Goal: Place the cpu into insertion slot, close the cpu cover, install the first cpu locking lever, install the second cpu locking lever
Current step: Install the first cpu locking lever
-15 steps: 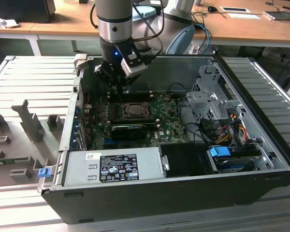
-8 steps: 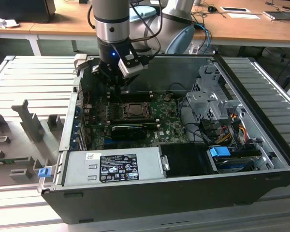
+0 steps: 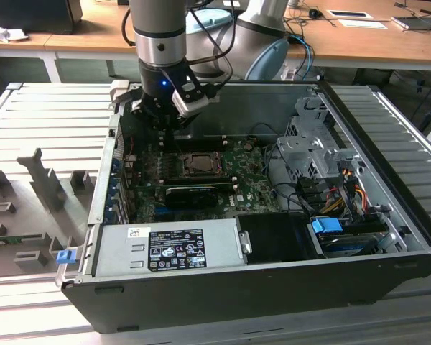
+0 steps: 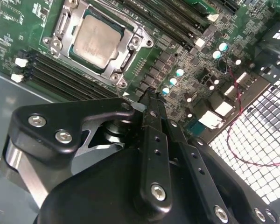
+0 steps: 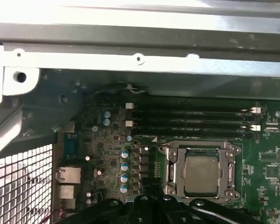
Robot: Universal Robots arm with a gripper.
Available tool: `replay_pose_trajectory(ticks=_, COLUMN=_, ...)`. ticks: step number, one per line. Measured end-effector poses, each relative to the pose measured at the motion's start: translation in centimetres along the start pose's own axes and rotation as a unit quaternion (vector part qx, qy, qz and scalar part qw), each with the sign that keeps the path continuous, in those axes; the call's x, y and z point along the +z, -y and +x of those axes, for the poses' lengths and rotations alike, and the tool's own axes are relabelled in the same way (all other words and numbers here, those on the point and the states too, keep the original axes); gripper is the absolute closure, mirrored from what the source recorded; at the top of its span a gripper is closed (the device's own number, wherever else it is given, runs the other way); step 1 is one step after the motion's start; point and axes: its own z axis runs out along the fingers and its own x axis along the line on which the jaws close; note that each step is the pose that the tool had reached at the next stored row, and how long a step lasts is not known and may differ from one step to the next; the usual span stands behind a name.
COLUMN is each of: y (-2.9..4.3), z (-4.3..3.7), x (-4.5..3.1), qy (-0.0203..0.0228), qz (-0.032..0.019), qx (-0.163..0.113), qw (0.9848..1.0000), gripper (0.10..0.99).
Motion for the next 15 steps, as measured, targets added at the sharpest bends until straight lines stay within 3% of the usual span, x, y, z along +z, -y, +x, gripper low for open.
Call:
replay_pose_trajectory(ticks=8, y=-0.18, z=0.62, x=0.21, qy=-0.0002, qz=-0.0007, qx=-0.008, qw=1.0000, gripper=0.980)
replay_pose_trajectory(ticks=15, y=-1.22, z=0.84, x=0.52, qy=-0.0002, qz=-0.0023, qx=-0.011, qw=0.9999, gripper=0.980)
